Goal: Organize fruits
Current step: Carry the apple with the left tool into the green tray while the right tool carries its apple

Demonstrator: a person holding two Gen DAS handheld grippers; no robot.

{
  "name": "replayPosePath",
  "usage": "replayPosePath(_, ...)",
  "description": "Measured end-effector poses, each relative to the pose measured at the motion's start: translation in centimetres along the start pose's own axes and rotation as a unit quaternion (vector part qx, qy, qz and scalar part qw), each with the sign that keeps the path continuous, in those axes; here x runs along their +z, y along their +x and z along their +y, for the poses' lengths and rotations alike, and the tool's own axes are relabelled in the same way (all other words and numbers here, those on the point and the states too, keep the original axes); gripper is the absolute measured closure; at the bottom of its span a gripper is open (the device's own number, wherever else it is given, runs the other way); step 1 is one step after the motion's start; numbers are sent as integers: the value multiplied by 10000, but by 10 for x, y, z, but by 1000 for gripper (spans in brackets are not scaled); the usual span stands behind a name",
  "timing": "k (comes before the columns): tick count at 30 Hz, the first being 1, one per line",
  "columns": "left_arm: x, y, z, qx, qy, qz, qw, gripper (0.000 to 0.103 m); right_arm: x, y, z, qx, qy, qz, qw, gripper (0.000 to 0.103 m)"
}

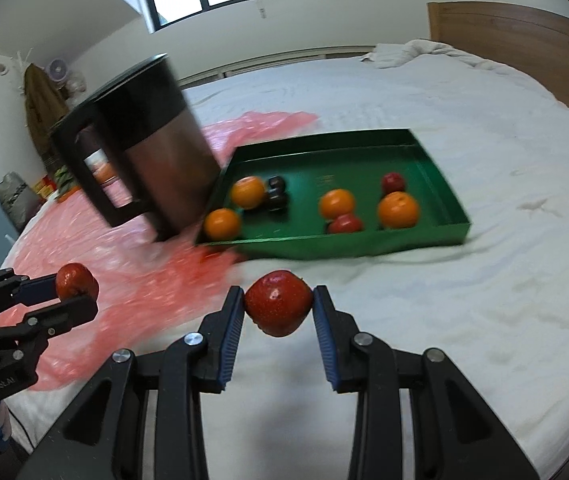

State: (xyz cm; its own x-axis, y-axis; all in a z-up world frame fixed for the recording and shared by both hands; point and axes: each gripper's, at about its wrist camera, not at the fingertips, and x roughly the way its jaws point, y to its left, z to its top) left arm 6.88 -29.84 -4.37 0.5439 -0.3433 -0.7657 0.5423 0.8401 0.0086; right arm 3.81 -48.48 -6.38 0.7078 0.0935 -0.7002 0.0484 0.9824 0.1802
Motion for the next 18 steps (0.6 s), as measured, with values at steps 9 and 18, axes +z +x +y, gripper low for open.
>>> replayPosePath(9, 62, 66, -10, -388, -358, -10, 9986, 73, 30, 31, -45, -195, 163, -88, 9996, 74)
replayPosePath(18, 89, 140, -2, -372, -621, 212, 9972, 73, 73, 90, -60, -388, 22, -87, 9992, 73)
